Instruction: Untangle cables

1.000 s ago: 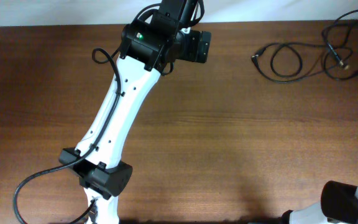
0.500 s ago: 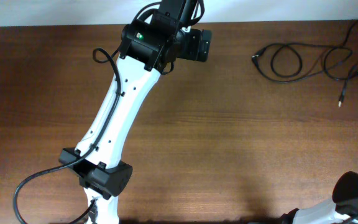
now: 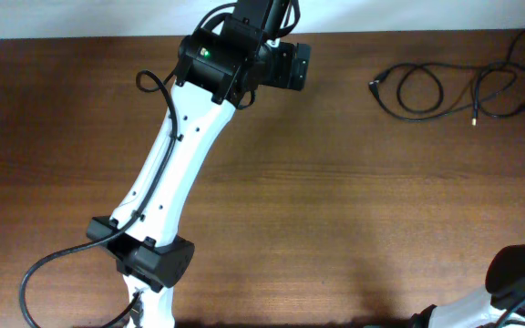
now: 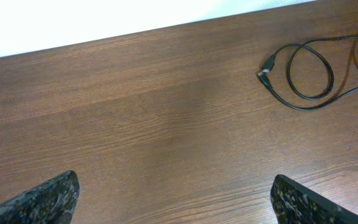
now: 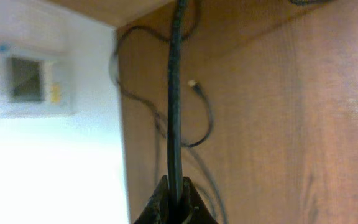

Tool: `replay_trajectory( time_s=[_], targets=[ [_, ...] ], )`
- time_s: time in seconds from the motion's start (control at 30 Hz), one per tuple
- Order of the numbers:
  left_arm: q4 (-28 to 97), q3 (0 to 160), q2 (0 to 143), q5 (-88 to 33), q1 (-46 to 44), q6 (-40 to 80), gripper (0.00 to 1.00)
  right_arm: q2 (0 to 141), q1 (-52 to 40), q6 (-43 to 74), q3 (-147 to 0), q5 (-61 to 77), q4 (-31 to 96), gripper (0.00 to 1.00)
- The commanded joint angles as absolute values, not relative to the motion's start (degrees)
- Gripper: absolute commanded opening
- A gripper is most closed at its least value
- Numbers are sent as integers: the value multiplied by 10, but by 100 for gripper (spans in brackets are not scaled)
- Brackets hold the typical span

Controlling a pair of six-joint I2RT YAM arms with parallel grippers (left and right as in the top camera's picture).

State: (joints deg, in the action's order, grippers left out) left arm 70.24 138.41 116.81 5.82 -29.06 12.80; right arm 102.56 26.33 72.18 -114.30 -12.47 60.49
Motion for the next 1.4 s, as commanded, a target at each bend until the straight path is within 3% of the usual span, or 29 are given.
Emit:
replay_trajectory(
  time_s=[0.0, 0.13, 0.27, 0.63, 0.87, 1.37],
  targets=[
    [701, 1385, 1173, 54, -287, 119, 99, 992, 251, 705, -1181, -107, 599, 4],
    [697, 1385, 1173, 54, -287, 119, 99, 992, 248, 711, -1181, 52, 559, 4],
    [697, 1385, 1173, 54, -287, 119, 99, 986, 232, 750, -1194, 66, 551, 4],
    [697, 1385, 1173, 54, -287, 119, 99, 966, 278, 726, -1214, -272, 709, 4],
    [695, 1385, 1173, 54, -287, 119, 99, 1015, 351, 727, -1183, -278, 755, 4],
    [697, 1385, 1173, 54, -287, 119, 99, 1153, 361, 729, -1134, -281, 723, 4]
  ],
)
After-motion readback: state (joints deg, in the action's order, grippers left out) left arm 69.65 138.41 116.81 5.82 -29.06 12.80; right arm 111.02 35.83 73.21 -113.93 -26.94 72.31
